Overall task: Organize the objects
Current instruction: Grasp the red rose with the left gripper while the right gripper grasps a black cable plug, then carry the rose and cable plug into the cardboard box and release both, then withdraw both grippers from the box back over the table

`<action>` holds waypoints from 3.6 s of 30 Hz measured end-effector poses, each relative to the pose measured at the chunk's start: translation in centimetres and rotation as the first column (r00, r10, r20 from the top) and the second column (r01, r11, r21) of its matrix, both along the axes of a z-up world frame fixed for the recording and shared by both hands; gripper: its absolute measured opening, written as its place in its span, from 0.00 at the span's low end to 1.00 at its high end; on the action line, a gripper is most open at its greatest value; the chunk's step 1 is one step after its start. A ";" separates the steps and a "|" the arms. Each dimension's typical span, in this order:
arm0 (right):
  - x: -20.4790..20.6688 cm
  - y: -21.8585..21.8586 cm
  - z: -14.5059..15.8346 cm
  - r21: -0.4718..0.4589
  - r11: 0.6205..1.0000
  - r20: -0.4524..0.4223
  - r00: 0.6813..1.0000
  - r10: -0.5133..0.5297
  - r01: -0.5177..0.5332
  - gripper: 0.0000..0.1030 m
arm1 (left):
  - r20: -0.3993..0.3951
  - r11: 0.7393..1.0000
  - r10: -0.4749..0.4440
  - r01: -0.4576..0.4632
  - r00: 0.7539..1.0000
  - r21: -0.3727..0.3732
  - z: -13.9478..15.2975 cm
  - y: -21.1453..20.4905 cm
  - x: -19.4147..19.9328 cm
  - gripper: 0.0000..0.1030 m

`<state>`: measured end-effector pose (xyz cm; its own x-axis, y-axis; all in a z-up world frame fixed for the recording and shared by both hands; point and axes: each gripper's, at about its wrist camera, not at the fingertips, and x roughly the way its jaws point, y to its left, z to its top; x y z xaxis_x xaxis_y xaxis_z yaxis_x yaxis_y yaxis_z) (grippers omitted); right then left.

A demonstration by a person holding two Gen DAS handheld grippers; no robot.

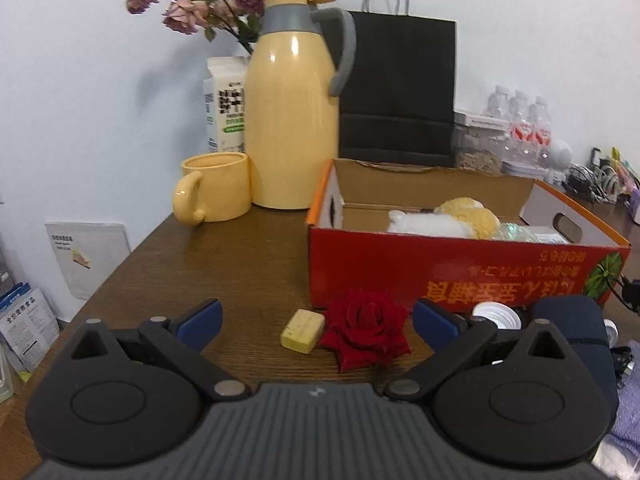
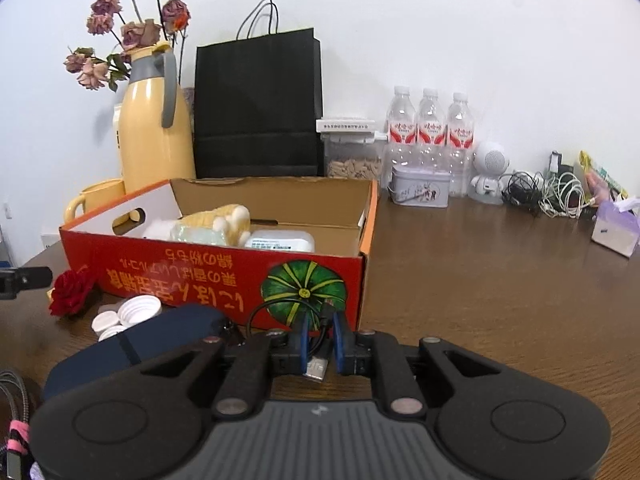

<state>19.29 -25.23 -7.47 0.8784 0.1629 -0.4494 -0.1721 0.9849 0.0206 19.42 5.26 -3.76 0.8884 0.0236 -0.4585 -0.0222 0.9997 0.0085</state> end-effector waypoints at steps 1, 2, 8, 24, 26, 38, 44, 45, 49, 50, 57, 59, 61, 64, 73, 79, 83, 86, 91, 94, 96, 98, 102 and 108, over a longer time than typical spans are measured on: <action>0.0 0.0 0.0 -0.002 1.000 0.005 1.000 0.002 -0.002 0.11 | -0.003 1.000 -0.020 0.020 1.000 -0.001 -0.1 -0.2 0.1 1.00; -0.1 0.1 0.1 -0.003 1.000 0.009 1.000 0.005 -0.005 0.11 | -0.006 0.999 -0.042 0.042 0.999 -0.002 -0.1 -0.5 0.3 1.00; -0.4 0.3 0.1 -0.010 1.000 0.024 1.000 0.015 -0.015 0.11 | -0.031 0.991 -0.123 0.125 0.992 0.056 -0.8 -2.6 2.0 0.81; -1.0 0.5 0.2 -0.014 0.999 0.049 0.998 0.043 -0.042 0.11 | -0.030 0.990 -0.131 0.133 0.991 0.057 -0.8 -2.8 1.2 0.32; -1.2 0.4 0.4 -0.008 0.999 0.062 0.997 0.044 -0.044 0.11 | -0.006 0.991 -0.125 0.125 0.992 0.053 -0.4 -2.6 0.8 0.32; -2.0 0.7 3.8 0.018 0.996 0.178 0.981 0.079 -0.083 0.11 | 0.198 0.988 -0.142 0.126 0.970 0.092 4.7 -3.8 -0.9 0.32; 0.2 3.0 6.9 -0.018 0.993 0.239 0.964 0.114 -0.113 0.11 | 0.266 0.982 -0.176 0.151 0.948 0.114 7.3 -6.1 1.0 0.32; 0.8 3.4 7.2 -0.017 0.993 0.240 0.964 0.117 -0.116 0.11 | 0.272 0.982 -0.176 0.151 0.946 0.111 7.6 -6.4 1.4 0.32; 3.8 5.1 7.7 0.005 0.993 0.223 0.968 0.112 -0.116 0.11 | 0.283 0.986 -0.161 0.145 0.945 0.077 8.2 -7.1 3.4 0.33; 4.7 5.5 7.7 0.013 0.994 0.214 0.971 0.107 -0.112 0.11 | 0.279 0.987 -0.158 0.146 0.947 0.063 8.3 -7.2 4.0 0.33; 9.9 6.1 6.1 0.058 0.996 0.131 0.990 0.053 -0.061 0.11 | 0.209 0.993 -0.118 0.118 0.971 0.011 7.1 -6.7 8.7 0.32; 10.6 5.9 5.0 0.051 0.997 0.096 0.994 0.052 -0.057 0.11 | 0.177 0.993 -0.120 0.120 0.977 0.012 6.2 -6.5 9.4 0.33; 11.1 5.8 4.3 0.048 0.998 0.074 0.996 0.042 -0.045 0.11 | 0.149 0.994 -0.111 0.110 0.983 0.017 5.3 -6.3 10.1 0.33; 11.4 5.9 3.6 0.044 0.998 0.053 0.998 0.043 -0.046 0.12 | 0.123 0.995 -0.102 0.100 0.987 0.023 4.5 -6.2 10.5 0.35; 11.2 5.5 3.2 0.046 0.999 0.020 1.000 0.016 -0.017 0.94 | 0.197 0.999 -0.032 0.023 0.980 0.046 4.7 -6.4 9.3 1.00; 10.6 5.2 3.6 0.058 0.998 0.037 0.999 0.013 -0.015 1.00 | 0.192 0.999 -0.024 0.017 0.981 0.040 4.9 -6.5 9.4 1.00; 10.4 5.1 3.8 0.060 0.998 0.041 0.999 0.017 -0.020 1.00 | 0.193 0.999 -0.025 0.018 0.981 0.037 4.9 -6.5 9.2 1.00; 10.1 5.1 4.1 0.061 0.998 0.049 0.999 0.021 -0.024 1.00 | 0.194 0.999 -0.029 0.023 0.981 0.034 5.0 -6.5 9.1 1.00; 9.2 4.8 4.8 0.064 0.997 0.071 0.997 0.031 -0.035 1.00 | 0.213 0.999 -0.046 0.045 0.976 0.008 5.8 -6.4 8.2 1.00; 8.2 4.5 5.3 0.067 0.997 0.091 0.995 0.039 -0.045 1.00 | 0.228 0.998 -0.056 0.060 0.972 -0.012 6.4 -6.2 7.5 1.00; 7.5 4.4 5.7 0.069 0.996 0.108 0.993 0.048 -0.056 1.00 | 0.238 0.996 -0.075 0.085 0.968 -0.035 6.8 -6.0 6.9 1.00; 6.7 4.3 6.1 0.067 0.996 0.123 0.991 0.056 -0.064 1.00 | 0.239 0.994 -0.084 0.097 0.967 -0.044 7.1 -5.9 6.3 1.00; 4.9 4.3 6.6 0.050 0.996 0.144 0.987 0.072 -0.080 1.00 | 0.235 0.996 -0.070 0.081 0.969 -0.037 7.6 -5.8 4.6 1.00; 1.3 4.0 7.1 0.026 0.994 0.157 0.983 0.099 -0.105 1.00 | 0.235 0.997 -0.068 0.071 0.970 -0.005 8.0 -5.3 1.1 1.00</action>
